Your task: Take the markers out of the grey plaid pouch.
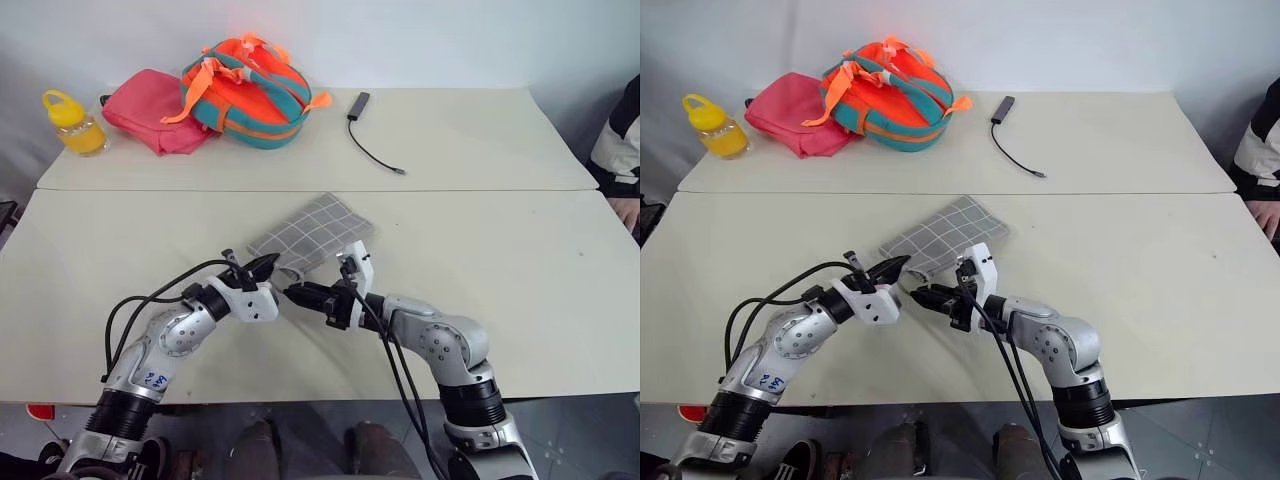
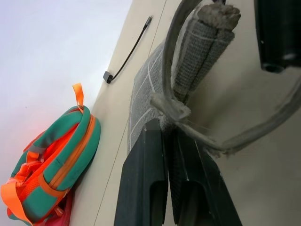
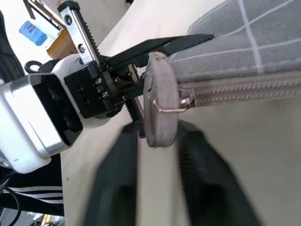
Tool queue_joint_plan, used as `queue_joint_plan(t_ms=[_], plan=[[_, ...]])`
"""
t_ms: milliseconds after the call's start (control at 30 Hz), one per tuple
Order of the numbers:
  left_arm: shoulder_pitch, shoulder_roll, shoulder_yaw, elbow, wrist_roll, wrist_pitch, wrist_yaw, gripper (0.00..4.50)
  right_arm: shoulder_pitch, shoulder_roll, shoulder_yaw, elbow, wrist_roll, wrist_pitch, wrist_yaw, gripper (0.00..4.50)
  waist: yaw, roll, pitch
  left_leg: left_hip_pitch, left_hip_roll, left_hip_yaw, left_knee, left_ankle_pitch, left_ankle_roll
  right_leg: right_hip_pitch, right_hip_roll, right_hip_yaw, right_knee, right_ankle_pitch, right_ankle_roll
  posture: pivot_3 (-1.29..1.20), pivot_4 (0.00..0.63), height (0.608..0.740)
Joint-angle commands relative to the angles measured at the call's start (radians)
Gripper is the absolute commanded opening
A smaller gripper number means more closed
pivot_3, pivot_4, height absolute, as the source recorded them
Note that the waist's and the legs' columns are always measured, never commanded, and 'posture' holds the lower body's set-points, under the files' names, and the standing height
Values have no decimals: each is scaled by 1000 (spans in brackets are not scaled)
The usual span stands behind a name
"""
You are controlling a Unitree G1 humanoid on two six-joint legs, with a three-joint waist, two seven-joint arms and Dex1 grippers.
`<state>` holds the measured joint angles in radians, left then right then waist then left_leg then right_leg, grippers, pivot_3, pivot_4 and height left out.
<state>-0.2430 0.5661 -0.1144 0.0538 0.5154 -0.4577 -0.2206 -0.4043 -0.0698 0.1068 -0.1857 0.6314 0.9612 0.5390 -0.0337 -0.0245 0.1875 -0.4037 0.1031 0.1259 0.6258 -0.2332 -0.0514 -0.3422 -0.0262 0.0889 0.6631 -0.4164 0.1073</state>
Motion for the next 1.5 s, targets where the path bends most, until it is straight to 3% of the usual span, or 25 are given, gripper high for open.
queue_joint_plan(t_ms=[33,267,567,867,1133,1333,1433,1500], plan=[[35,6,-19,18,7,14,-6,0,-13,3,-3,-4,7,-20,1,29,0,0,0,0,0,0,0,0,0,0,0,0,0,0,0,0,150,740],[42,22,7,3,-39,6,-23,0,-1,-68,31,-7,-37,-61,46,29,-1,0,0,0,0,0,-1,-1,-1,0,0,0,-1,0,0,0,150,740],[130,129,92,-22,-376,-65,-227,0,-62,-240,14,102,-119,-205,153,29,-29,0,0,0,3,4,-4,-2,-3,-3,1,2,-3,0,0,0,150,740],[202,219,180,25,-446,-169,-274,0,-123,-315,12,231,-210,-348,219,29,-41,-1,1,-1,5,9,-4,-3,-5,-6,1,6,-4,0,0,0,150,740],[246,209,238,-6,-585,-154,-329,0,-155,-385,-33,369,-277,-456,236,29,-50,-2,1,-1,5,16,-4,-4,-3,-9,1,11,-4,0,0,0,150,740],[229,187,223,-24,-602,-137,-352,0,-147,-363,-24,312,-246,-448,272,29,-53,-2,1,-1,6,20,-4,-4,-3,-13,3,16,-3,0,0,0,150,740],[222,174,221,-35,-606,-117,-352,0,-142,-375,-30,254,-225,-435,297,609,-53,-2,1,-1,6,21,-4,-4,-3,-13,3,17,-2,0,1,0,150,740],[217,170,221,-33,-602,-114,-355,0,-147,-404,-33,234,-235,-438,316,1272,-52,-2,1,-1,6,21,-3,-4,-3,-14,3,17,-2,0,1,0,150,740]])
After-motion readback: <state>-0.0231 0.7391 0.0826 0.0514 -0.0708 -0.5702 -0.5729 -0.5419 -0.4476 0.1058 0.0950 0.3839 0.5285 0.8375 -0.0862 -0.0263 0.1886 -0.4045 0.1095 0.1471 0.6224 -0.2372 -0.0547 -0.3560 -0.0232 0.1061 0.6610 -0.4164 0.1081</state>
